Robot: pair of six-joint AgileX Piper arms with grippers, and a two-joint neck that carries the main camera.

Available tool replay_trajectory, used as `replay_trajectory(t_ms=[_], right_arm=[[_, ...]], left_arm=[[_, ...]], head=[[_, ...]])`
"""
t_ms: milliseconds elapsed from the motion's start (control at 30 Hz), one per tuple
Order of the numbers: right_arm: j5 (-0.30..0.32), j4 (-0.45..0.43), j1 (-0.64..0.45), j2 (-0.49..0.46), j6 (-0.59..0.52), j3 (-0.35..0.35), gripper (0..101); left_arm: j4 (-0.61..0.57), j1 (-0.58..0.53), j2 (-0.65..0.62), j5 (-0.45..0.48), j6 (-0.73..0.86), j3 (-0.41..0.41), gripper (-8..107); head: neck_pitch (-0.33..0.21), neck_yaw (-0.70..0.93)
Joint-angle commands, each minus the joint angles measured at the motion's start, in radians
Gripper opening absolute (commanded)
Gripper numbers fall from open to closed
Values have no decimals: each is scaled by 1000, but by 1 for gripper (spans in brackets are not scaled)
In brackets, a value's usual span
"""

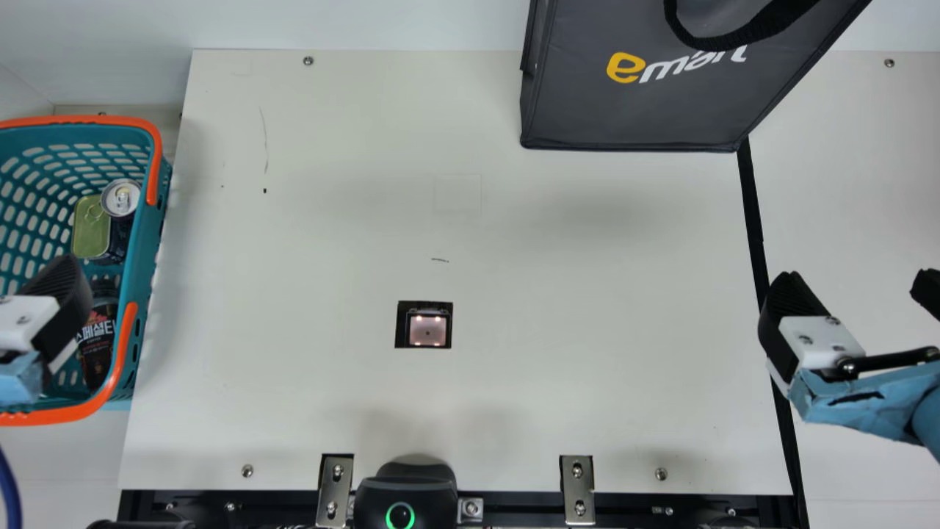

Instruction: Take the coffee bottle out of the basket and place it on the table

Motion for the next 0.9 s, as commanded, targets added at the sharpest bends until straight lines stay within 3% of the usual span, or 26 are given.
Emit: replay_trajectory(t_ms=[0,467,867], right_arm=[[0,0,0,0,0,0,91],[0,0,0,0,0,0,91],[0,0,0,0,0,0,91]], left_arm=[[0,0,0,0,0,0,90],[0,0,0,0,0,0,90],[0,0,0,0,0,0,90]], head=[[-26,22],[-26,348],[-26,348]])
